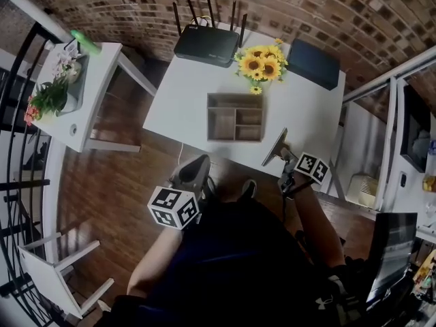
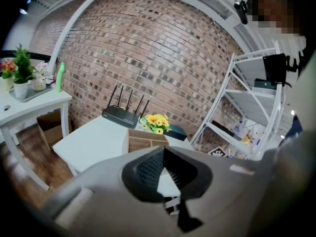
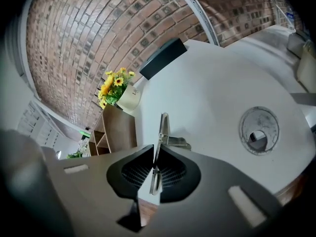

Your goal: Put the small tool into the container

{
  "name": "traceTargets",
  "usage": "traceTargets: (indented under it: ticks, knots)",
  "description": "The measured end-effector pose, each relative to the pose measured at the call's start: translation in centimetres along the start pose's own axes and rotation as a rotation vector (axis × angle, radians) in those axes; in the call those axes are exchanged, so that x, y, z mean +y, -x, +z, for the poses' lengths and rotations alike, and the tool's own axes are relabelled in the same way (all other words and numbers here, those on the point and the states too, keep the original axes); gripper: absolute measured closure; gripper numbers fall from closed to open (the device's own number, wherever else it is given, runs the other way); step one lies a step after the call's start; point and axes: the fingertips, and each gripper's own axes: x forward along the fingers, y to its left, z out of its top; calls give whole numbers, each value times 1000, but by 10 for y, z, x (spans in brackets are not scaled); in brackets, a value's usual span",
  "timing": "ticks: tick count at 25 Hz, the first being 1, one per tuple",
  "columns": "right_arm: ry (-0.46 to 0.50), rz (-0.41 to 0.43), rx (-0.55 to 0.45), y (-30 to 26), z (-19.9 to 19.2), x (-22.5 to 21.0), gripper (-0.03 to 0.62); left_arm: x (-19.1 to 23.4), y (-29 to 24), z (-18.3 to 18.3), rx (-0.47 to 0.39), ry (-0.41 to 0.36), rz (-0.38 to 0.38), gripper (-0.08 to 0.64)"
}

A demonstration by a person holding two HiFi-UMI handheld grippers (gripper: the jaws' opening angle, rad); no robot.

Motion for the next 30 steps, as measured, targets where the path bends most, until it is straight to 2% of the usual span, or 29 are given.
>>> traceTargets:
  ticks: [8,17,21,26,30]
  knots:
    - [21,13,-76,27,7,9,569,-9,-12,0,27,-18,-60,555]
    - [203,160,-241,68,39,76,571,-16,-20,-4,44,-26,-112,555]
    - [276,219,-254,76,45,107,571,-11,-15,-5,38,-19,-105,555]
    - [347,352,-250,74,46,160,572,0,-5,-8,29,0,-77,555]
    - [411,403,-239,67,44,191,572,11,7,-10,15,12,-41,556]
